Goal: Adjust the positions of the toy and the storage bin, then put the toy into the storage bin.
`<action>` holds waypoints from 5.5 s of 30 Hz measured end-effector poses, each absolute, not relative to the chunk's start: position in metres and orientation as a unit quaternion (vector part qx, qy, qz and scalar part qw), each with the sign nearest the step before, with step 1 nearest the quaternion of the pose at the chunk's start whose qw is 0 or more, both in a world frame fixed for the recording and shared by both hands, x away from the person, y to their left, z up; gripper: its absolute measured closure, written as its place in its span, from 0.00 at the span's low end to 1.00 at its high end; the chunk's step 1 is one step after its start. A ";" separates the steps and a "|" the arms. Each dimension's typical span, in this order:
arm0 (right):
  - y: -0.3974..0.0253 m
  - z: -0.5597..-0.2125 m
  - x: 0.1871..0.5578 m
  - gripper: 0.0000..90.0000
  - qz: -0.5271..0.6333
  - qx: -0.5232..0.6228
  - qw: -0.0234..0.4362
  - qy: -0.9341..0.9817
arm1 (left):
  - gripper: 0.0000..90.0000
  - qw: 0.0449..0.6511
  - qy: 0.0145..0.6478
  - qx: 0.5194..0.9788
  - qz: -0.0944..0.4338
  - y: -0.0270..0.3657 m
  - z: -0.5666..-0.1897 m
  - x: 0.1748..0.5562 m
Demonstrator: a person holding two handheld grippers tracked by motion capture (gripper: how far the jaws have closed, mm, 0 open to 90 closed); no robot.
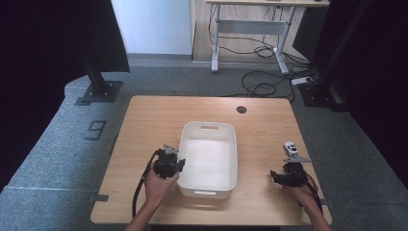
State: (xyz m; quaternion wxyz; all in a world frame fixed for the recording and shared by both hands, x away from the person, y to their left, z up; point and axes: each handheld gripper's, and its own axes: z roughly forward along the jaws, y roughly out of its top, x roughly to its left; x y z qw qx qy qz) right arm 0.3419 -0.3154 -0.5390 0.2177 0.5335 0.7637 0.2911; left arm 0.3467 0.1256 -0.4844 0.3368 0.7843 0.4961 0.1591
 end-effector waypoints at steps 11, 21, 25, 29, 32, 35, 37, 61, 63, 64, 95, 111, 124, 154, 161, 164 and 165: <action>-0.316 -0.539 0.342 0.36 0.290 0.534 0.218 0.764 | 0.82 0.334 0.494 0.787 0.160 0.109 -0.484 0.351; -0.317 -0.539 0.342 0.36 0.290 0.534 0.218 0.764 | 0.70 0.337 0.497 0.784 0.158 0.109 -0.485 0.351; -0.317 -0.539 0.342 0.36 0.289 0.534 0.218 0.764 | 0.46 0.323 0.499 0.786 0.173 0.111 -0.488 0.351; -0.316 -0.539 0.342 0.36 0.289 0.533 0.218 0.765 | 0.36 0.322 0.496 0.781 0.202 0.109 -0.487 0.346; -0.316 -0.539 0.342 0.36 0.289 0.533 0.218 0.765 | 0.28 0.330 0.491 0.780 0.202 0.110 -0.484 0.344; -0.316 -0.540 0.342 0.36 0.289 0.534 0.217 0.765 | 0.25 0.339 0.485 0.780 0.203 0.111 -0.481 0.341; -0.316 -0.540 0.342 0.36 0.289 0.534 0.218 0.765 | 0.23 0.344 0.481 0.780 0.206 0.113 -0.478 0.339; -0.315 -0.541 0.343 0.36 0.286 0.534 0.216 0.766 | 0.20 0.387 0.479 0.763 0.197 0.164 -0.463 0.312; -0.316 -0.541 0.343 0.36 0.286 0.534 0.216 0.766 | 0.20 0.384 0.479 0.763 0.200 0.167 -0.463 0.310; -0.316 -0.541 0.343 0.36 0.286 0.534 0.216 0.766 | 0.20 0.381 0.480 0.764 0.201 0.169 -0.464 0.310; -0.319 -0.535 0.341 0.36 0.307 0.539 0.222 0.752 | 0.21 0.356 0.510 0.757 0.201 0.207 -0.490 0.300; -0.328 -0.528 0.342 0.33 0.324 0.542 0.224 0.742 | 0.23 0.340 0.505 0.767 0.202 0.210 -0.497 0.300; -0.349 -0.524 0.348 0.27 0.327 0.576 0.225 0.715 | 0.24 0.338 0.512 0.766 0.189 0.215 -0.498 0.302; -0.378 -0.515 0.367 0.29 0.325 0.607 0.254 0.679 | 0.23 0.326 0.510 0.775 0.182 0.216 -0.502 0.305; -0.382 -0.516 0.373 0.30 0.320 0.610 0.259 0.677 | 0.23 0.320 0.511 0.776 0.183 0.214 -0.503 0.308; -0.383 -0.515 0.374 0.31 0.321 0.610 0.260 0.676 | 0.23 0.321 0.511 0.776 0.182 0.214 -0.503 0.309; -0.383 -0.514 0.374 0.31 0.321 0.610 0.261 0.676 | 0.23 0.321 0.512 0.776 0.181 0.214 -0.503 0.309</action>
